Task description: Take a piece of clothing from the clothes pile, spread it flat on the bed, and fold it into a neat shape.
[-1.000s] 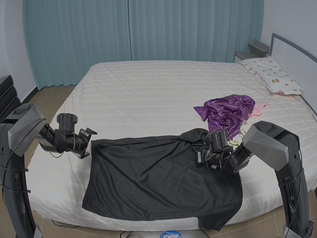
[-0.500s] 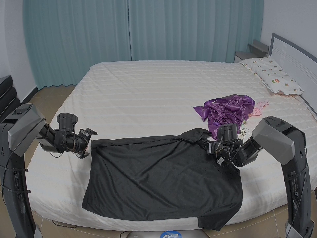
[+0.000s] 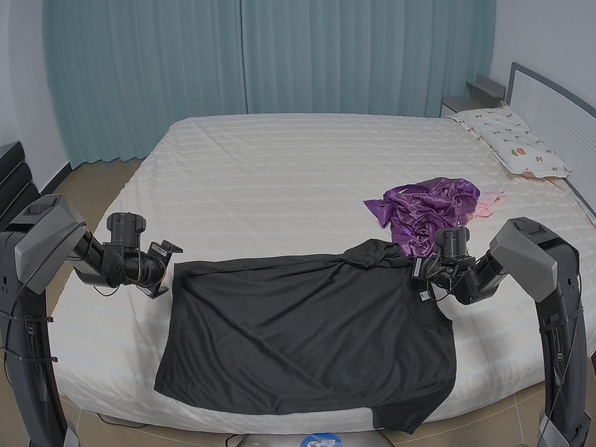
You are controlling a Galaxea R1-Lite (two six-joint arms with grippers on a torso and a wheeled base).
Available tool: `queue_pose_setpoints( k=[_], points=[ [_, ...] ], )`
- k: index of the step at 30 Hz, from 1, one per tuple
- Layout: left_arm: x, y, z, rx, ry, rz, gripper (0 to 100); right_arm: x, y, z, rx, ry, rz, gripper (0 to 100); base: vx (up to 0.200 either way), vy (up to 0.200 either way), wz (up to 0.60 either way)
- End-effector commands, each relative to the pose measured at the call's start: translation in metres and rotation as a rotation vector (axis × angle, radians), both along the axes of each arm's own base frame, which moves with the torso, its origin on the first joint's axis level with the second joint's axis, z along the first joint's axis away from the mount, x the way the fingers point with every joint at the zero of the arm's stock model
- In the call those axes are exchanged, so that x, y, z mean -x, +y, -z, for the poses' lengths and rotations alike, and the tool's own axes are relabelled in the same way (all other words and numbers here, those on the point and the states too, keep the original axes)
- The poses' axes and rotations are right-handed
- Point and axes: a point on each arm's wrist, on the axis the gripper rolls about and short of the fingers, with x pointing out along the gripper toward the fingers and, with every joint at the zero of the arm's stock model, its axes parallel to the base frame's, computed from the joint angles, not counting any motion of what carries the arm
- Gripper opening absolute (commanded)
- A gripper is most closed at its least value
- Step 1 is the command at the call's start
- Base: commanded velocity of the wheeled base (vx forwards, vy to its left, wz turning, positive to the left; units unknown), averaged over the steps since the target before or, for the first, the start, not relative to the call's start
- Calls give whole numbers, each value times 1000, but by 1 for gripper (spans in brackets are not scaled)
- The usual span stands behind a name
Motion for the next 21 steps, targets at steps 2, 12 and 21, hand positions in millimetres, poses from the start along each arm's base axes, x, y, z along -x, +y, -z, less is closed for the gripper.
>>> queue_pose_setpoints(
  k=[2, 12, 21],
  points=[
    [0, 0, 0, 1, 0, 1, 100, -2, -5, 10, 1, 12, 13, 0, 0, 0, 0],
    [0, 0, 0, 1, 0, -1, 100, -9, -10, -15, -80, -61, 63, 100, 0, 0, 0],
    [0, 0, -1, 5, -1, -2, 100, 0, 33, -80, -307, -109, 75, 100, 0, 0, 0]
  ],
)
